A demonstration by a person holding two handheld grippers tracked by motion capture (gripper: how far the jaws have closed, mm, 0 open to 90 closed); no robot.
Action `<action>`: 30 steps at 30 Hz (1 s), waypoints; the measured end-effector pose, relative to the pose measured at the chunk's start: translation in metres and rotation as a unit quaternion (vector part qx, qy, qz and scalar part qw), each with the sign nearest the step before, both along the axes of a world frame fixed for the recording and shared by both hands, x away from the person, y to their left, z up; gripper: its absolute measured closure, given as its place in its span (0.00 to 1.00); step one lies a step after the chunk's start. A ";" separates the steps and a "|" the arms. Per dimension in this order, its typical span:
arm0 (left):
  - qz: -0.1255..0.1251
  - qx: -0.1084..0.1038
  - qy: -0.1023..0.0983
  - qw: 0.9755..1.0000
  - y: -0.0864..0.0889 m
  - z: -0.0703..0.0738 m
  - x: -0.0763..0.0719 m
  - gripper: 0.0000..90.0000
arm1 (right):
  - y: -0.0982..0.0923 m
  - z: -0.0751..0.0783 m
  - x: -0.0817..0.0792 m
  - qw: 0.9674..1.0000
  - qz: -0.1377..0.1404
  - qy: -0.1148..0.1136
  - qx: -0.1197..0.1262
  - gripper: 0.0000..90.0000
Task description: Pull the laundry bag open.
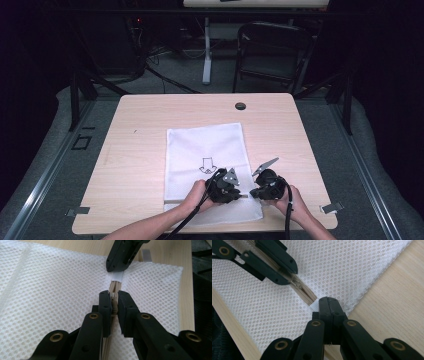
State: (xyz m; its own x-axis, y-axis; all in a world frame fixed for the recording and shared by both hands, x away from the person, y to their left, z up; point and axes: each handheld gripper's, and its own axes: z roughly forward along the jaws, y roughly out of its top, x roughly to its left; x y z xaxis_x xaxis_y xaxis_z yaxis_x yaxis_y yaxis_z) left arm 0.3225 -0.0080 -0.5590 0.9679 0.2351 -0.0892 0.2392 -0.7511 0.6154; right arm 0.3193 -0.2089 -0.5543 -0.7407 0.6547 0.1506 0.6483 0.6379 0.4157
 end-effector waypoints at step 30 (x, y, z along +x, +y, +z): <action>0.009 -0.002 0.002 1.000 0.022 0.005 -0.002 0.91 | 0.001 0.000 0.001 1.000 -0.003 0.005 0.001 1.00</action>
